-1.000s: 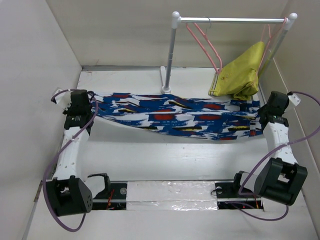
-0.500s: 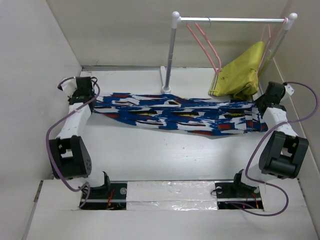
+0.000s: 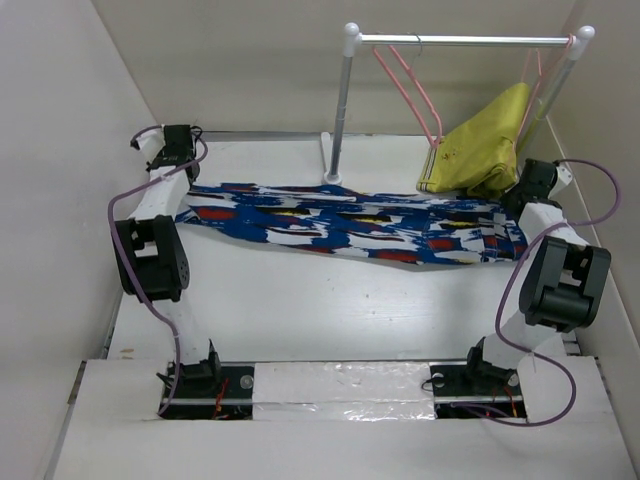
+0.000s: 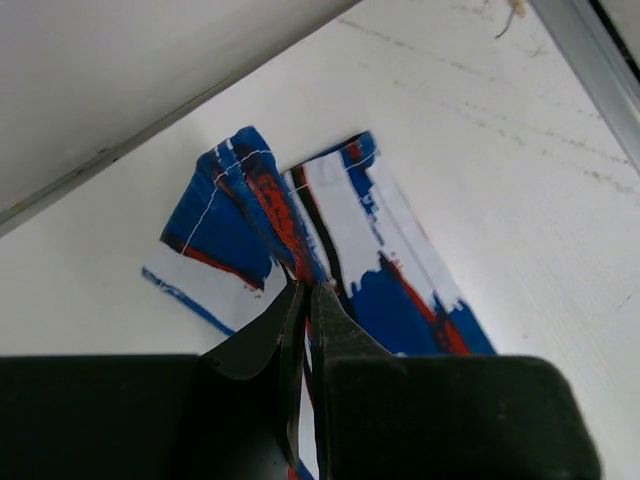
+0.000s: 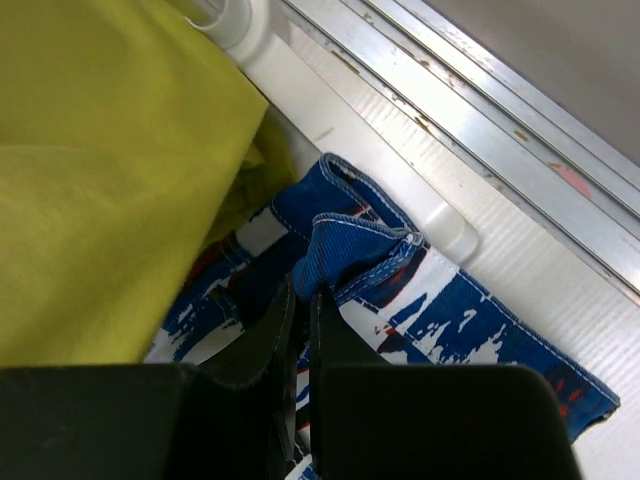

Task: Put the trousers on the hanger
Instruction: Fold the trousers at the center of the board.

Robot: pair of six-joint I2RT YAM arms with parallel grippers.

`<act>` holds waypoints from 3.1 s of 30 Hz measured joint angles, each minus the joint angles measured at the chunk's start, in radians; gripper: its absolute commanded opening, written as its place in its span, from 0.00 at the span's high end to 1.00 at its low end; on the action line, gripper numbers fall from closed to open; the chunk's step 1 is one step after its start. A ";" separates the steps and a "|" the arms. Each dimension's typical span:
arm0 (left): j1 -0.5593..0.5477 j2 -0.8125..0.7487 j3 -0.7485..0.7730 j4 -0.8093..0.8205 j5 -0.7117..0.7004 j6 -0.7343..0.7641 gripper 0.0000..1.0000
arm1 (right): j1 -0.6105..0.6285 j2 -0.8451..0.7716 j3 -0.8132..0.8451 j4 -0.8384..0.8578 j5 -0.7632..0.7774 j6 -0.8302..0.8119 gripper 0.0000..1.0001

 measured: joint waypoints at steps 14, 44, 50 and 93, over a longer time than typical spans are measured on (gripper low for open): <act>0.018 0.288 0.284 -0.008 0.002 0.117 0.49 | -0.019 0.143 0.121 0.039 -0.034 -0.019 0.22; 0.179 0.020 -0.306 0.172 0.459 -0.040 0.62 | 0.386 -0.538 -0.559 0.460 -0.407 0.050 1.00; 0.179 0.050 -0.276 0.198 0.466 -0.055 0.73 | 0.569 -0.579 -0.615 0.475 -0.393 0.003 0.92; 0.179 0.054 -0.229 0.183 0.387 0.001 1.00 | -0.025 -0.222 -0.734 0.600 -0.423 0.188 0.92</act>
